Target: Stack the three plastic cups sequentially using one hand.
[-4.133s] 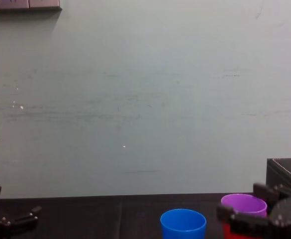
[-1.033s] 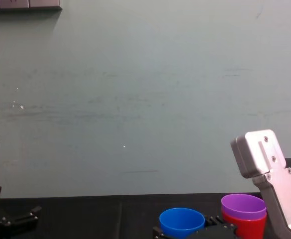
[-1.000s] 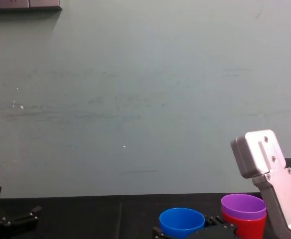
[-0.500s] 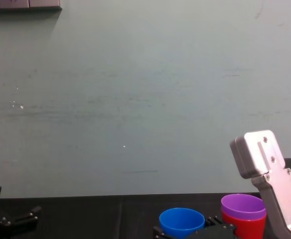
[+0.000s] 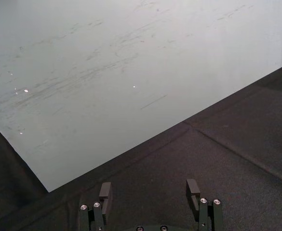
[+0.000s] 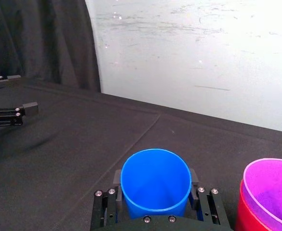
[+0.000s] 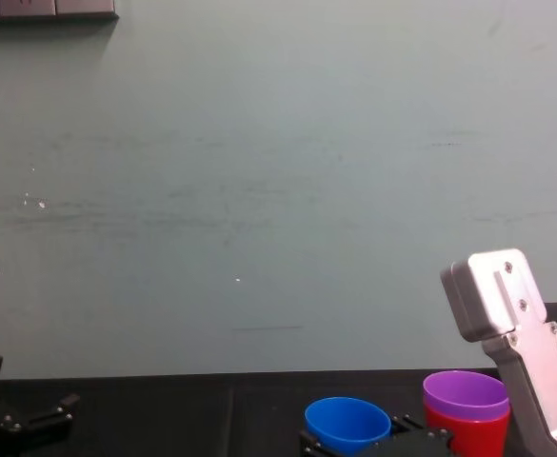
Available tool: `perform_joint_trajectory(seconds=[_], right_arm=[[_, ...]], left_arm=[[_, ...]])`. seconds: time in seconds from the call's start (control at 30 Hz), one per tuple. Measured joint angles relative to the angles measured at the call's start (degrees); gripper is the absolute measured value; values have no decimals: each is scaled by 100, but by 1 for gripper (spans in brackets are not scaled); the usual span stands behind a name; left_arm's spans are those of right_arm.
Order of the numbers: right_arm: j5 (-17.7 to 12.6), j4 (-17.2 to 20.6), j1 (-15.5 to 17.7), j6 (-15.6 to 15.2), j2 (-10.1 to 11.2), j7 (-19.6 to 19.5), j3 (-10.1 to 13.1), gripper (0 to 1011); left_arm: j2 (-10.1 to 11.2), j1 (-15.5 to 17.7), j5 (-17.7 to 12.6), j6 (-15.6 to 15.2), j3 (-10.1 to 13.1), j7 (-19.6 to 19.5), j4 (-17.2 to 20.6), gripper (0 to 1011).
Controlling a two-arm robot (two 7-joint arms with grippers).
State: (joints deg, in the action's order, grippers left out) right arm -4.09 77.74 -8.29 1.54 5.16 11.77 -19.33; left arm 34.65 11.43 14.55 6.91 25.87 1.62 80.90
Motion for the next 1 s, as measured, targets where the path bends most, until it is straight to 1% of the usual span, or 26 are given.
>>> perform_joint_trajectory(seconds=[0.13,0.33,0.37,0.4,0.43,0.57,0.67,0.77,0.8,0.83,0.87,0.97,1.0], right_arm=[[-3,52,14,-17,25,16,-2,747],[-88,474,91,-260,206,231,9,737],[-133,651,116,-352,282,308,20,737],[-155,712,122,-386,312,340,25,737],[-214,864,141,-461,390,419,40,737],[-355,1207,171,-609,578,602,68,738],[-515,1586,182,-802,817,813,97,737],[-617,1780,181,-926,951,922,124,737],[-682,1913,169,-1022,1049,991,150,737],[-716,1972,161,-1071,1089,1025,162,737],[-778,2069,135,-1157,1176,1084,187,738],[-864,2191,97,-1281,1293,1151,233,737],[-917,2255,67,-1347,1370,1182,276,737]], left_arm=[[0,0,0,0,0,0,0,1005],[0,0,0,0,0,0,0,1005],[0,0,0,0,0,0,0,1005],[0,0,0,0,0,0,0,1005],[0,0,0,0,0,0,0,1005],[0,0,0,0,-1,0,0,1005],[0,0,0,0,0,0,0,1005],[0,0,0,0,0,0,0,1005],[0,0,0,0,0,0,0,1005],[0,0,0,0,0,0,0,1005],[0,0,0,0,0,0,0,1005],[0,0,0,0,-1,0,0,1005],[0,0,0,0,0,0,0,1005]])
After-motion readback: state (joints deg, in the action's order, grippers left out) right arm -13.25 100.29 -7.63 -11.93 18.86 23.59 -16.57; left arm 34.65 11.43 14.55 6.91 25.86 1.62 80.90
